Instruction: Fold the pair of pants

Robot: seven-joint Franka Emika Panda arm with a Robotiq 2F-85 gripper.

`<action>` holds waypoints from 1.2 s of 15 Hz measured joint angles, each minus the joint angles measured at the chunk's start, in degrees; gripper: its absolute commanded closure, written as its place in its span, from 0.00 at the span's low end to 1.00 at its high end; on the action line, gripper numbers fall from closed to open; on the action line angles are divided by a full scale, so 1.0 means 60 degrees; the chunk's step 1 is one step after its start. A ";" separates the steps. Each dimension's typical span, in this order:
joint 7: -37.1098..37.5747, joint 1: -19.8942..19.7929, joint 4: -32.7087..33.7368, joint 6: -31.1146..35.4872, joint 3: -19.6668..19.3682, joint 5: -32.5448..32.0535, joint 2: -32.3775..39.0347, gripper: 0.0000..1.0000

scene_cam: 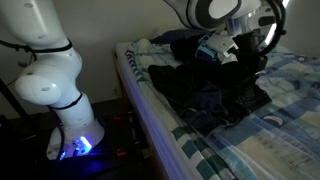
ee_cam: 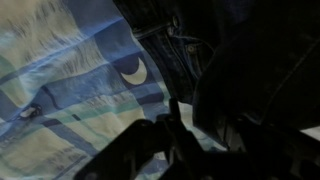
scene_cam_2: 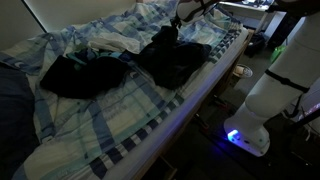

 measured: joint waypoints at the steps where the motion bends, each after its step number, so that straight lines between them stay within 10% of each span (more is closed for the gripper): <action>1: 0.0012 0.0010 0.0107 -0.0012 0.0000 -0.0107 -0.0009 0.21; 4: 0.0082 0.0005 0.0420 -0.0131 -0.0030 -0.0550 -0.0155 0.01; 18: 0.1037 -0.0027 0.0605 -0.2921 0.0345 -0.2230 -0.1933 0.00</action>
